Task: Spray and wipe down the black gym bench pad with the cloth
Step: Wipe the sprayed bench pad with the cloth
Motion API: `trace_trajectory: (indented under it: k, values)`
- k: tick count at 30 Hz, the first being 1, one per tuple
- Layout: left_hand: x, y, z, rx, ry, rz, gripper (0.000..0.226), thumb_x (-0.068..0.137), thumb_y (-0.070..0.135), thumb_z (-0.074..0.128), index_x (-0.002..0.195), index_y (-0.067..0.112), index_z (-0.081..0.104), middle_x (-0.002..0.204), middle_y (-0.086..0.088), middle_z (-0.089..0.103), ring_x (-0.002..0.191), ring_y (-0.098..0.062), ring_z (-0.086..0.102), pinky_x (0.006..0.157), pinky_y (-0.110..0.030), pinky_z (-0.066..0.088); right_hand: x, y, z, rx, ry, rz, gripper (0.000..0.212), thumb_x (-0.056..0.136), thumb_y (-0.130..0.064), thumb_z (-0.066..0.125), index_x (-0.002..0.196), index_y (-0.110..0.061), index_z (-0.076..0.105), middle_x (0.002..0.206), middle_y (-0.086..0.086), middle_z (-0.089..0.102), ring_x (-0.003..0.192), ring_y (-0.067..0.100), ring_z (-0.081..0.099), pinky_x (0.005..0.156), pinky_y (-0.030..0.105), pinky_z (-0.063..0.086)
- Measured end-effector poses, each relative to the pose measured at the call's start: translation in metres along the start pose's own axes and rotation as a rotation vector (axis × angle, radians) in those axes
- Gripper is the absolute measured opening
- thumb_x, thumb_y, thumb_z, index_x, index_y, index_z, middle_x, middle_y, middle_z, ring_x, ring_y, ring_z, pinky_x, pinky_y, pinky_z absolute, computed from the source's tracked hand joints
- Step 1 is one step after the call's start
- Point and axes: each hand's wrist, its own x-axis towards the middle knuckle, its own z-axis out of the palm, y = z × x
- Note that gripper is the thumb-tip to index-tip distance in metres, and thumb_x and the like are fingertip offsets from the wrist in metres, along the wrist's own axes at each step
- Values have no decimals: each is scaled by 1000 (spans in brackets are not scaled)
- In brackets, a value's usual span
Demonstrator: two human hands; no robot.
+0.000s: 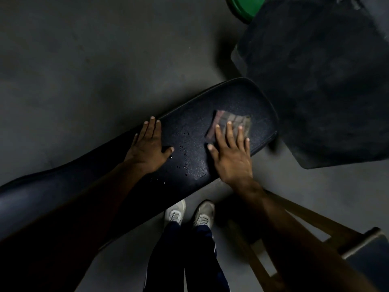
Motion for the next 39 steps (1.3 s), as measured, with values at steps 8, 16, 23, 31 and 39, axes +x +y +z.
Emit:
trace_trajectory:
  k: [8, 16, 23, 31, 39]
  values:
    - [-16, -8, 1, 50, -3, -35, 85, 98, 47, 48, 161, 13, 1, 169, -4, -7, 156, -22, -1, 124, -47, 10, -26, -37, 37, -143, -26, -441, 70, 106, -57, 34, 168, -30, 16, 178, 4, 7, 164, 35, 0, 130, 58, 16]
    - [-47, -38, -9, 44, -55, -223, 79, 100, 55, 39, 161, 25, -1, 169, 0, -10, 156, -23, -3, 124, -51, 4, -7, 4, -1, -260, -47, -340, 64, 109, -57, 23, 167, -41, 0, 176, 2, -12, 162, 26, -12, 131, 56, 6]
    - [-62, -42, -5, 0, -48, -252, 82, 98, 60, 40, 161, 30, -3, 169, 1, -13, 156, -21, -6, 125, -50, 4, 85, -73, -34, -150, -117, -245, 67, 109, -59, 24, 168, -37, 1, 177, 6, -16, 162, 32, -19, 130, 55, -4]
    - [-63, -42, -1, -14, -57, -244, 81, 99, 58, 39, 161, 29, -4, 168, -1, -14, 156, -22, -7, 125, -49, 6, -3, -102, 28, -203, -107, -535, 69, 109, -56, 30, 168, -33, 3, 177, 9, -10, 163, 33, -13, 132, 54, 3]
    - [-89, -39, 15, -13, -42, -208, 83, 98, 59, 40, 161, 25, -1, 168, -2, -14, 156, -22, -7, 125, -47, 3, -99, -16, 64, -218, -89, -386, 72, 105, -57, 30, 167, -41, -2, 177, -3, -12, 164, 25, -10, 131, 56, 10]
